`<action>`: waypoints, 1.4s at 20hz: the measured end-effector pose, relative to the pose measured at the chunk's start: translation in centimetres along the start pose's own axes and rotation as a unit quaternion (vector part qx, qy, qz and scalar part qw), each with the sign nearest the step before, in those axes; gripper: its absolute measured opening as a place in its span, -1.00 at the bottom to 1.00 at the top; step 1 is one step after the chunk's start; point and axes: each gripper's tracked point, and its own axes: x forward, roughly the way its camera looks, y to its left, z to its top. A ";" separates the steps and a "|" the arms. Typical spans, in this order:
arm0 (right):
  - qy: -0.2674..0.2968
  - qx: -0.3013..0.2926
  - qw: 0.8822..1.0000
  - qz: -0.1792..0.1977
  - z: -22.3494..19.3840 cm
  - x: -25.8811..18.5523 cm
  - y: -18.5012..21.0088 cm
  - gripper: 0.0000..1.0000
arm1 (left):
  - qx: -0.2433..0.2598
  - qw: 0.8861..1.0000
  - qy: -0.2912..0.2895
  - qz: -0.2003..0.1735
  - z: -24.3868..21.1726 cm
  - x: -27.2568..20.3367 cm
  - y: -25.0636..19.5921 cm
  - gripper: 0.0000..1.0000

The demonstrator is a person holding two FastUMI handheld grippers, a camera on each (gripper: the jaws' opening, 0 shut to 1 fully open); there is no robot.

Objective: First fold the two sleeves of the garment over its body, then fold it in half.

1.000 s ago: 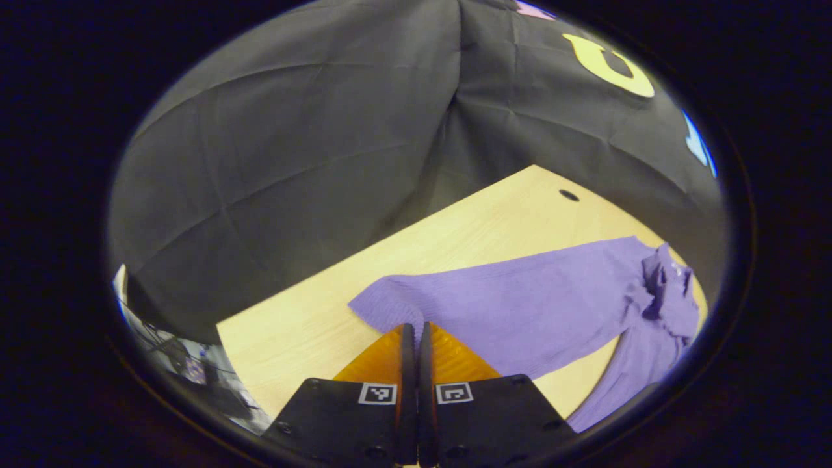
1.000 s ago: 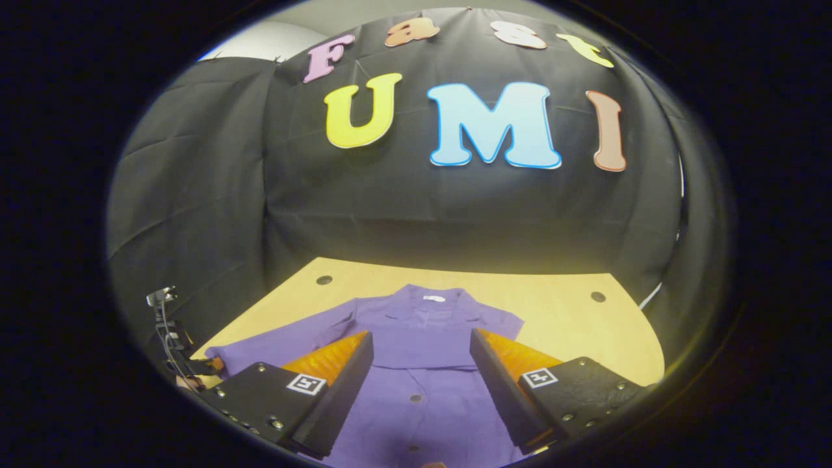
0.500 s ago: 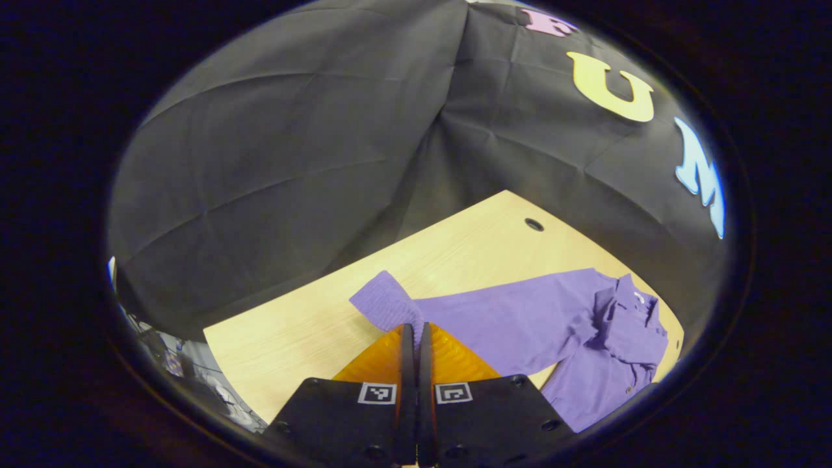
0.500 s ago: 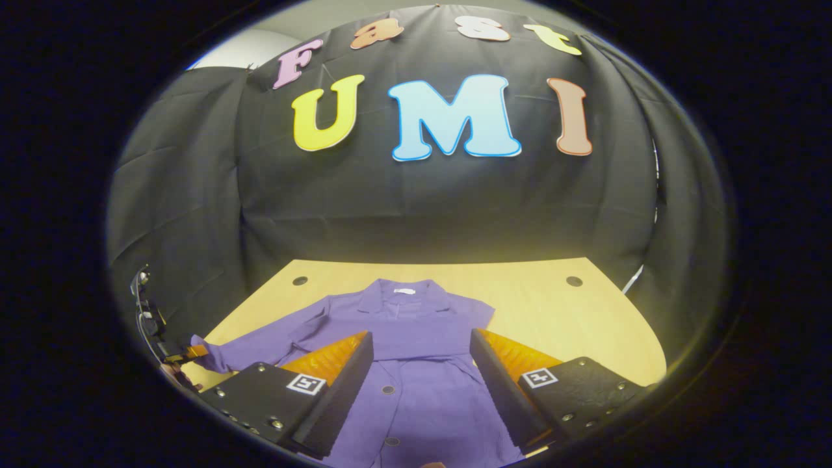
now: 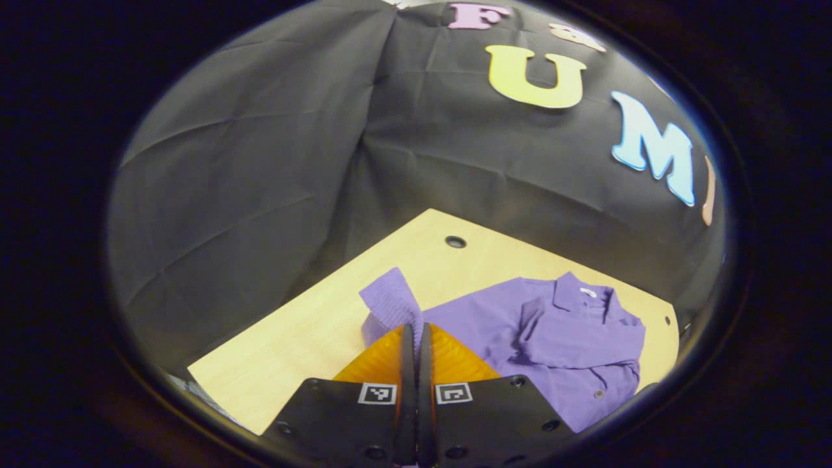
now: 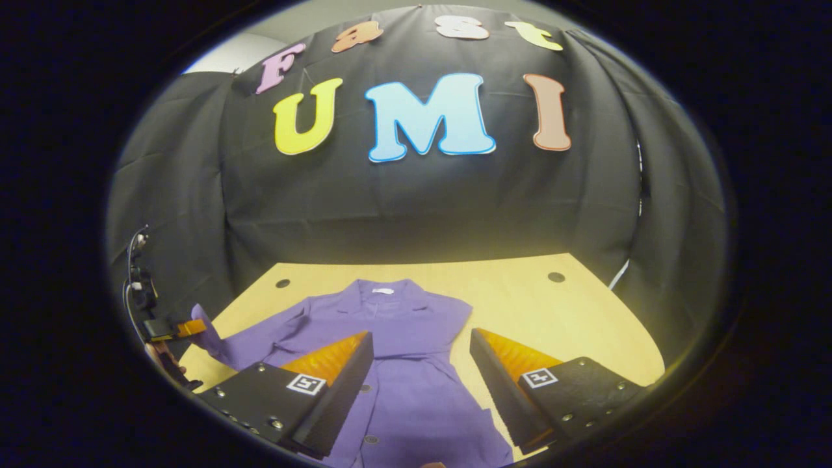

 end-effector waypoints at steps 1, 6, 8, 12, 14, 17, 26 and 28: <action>0.001 0.004 1.000 -0.003 -0.1 0.0 -0.5 0.87 | 0.008 1.000 -0.003 -0.009 0.2 0.1 -1.2 -0.84; -0.002 -0.001 1.000 -0.018 -0.1 0.1 -2.4 0.87 | 0.031 0.998 -0.015 -0.059 1.8 0.5 -7.8 -0.84; -0.004 -0.005 1.000 -0.021 0.0 0.1 -2.9 0.87 | 0.045 0.995 -0.025 -0.084 2.7 0.6 -11.3 -0.85; -0.005 -0.004 1.000 -0.025 0.0 -0.1 -3.9 0.87 | 0.090 0.987 -0.038 -0.124 3.7 0.5 -18.1 -0.85; -0.003 -0.003 1.000 -0.030 -0.3 -0.3 -4.6 0.87 | 0.104 0.982 -0.043 -0.149 3.8 0.0 -21.6 -0.84; -0.001 0.000 0.999 -0.040 -0.5 -0.8 -5.9 0.87 | 0.123 0.973 -0.036 -0.191 2.7 -0.7 -26.8 -0.84; 0.010 0.005 0.998 -0.069 -2.0 -2.2 -10.0 0.87 | 0.166 0.948 -0.007 -0.271 -2.6 -2.0 -38.8 -0.84; 0.017 0.006 0.997 -0.072 -2.5 -2.5 -10.8 0.87 | 0.174 0.943 -0.010 -0.284 -3.3 -2.1 -41.4 -0.85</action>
